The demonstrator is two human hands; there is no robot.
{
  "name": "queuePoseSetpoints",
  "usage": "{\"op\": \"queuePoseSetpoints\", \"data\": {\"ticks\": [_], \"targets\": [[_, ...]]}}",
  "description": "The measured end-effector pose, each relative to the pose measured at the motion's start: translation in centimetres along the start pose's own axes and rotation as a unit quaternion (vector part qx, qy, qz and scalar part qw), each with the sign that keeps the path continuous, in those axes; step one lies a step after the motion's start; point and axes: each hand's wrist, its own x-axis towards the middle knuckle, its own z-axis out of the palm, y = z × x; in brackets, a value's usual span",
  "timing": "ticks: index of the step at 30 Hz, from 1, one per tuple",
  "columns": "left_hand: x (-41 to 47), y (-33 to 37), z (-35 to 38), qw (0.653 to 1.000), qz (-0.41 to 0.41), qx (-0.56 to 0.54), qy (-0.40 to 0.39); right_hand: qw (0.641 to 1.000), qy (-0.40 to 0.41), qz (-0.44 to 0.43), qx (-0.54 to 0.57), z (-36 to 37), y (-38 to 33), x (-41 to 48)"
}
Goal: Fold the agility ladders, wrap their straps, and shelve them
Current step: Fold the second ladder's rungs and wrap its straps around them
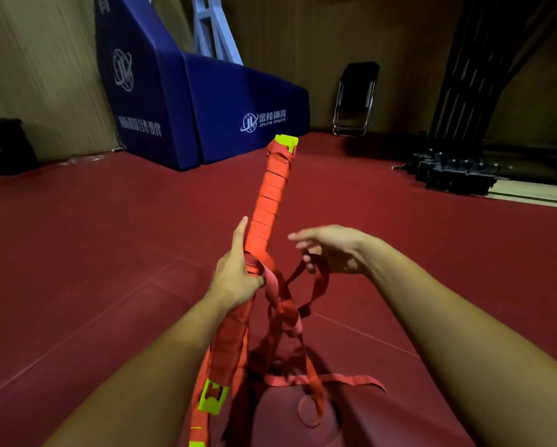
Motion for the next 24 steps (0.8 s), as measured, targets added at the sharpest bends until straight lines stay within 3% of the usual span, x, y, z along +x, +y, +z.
{"op": "queuePoseSetpoints", "data": {"ticks": [3, 5, 9, 14, 18, 20, 24], "targets": [[0.0, 0.1, 0.1, 1.0, 0.001, 0.009, 0.0, 0.941, 0.026, -0.021, -0.336, -0.2, 1.1, 0.6], [0.1, 0.1, 0.1, 1.0, 0.002, 0.011, 0.003, 0.894, 0.033, -0.033, -0.445, 0.2, 1.5, 0.9], [0.1, 0.1, 0.1, 1.0, 0.007, 0.008, 0.002, 0.852, 0.109, -0.074, -0.507, 0.5, 1.7, 1.2], [0.0, 0.0, 0.0, 1.0, 0.006, 0.011, -0.001, 0.794, 0.04, -0.048, -0.605, 0.9, 1.8, 0.4], [0.1, 0.0, -0.1, 1.0, 0.006, 0.01, 0.001, 0.76, 0.121, -0.107, -0.63, 1.3, 2.2, 0.2], [0.1, -0.1, -0.1, 1.0, 0.008, 0.011, 0.002, 0.768, 0.154, -0.122, -0.609, 1.5, 2.1, 0.5], [-0.1, 0.0, -0.1, 1.0, 0.02, 0.012, 0.003, 0.883, 0.094, -0.09, -0.452, 1.1, 1.7, 1.2]]}}
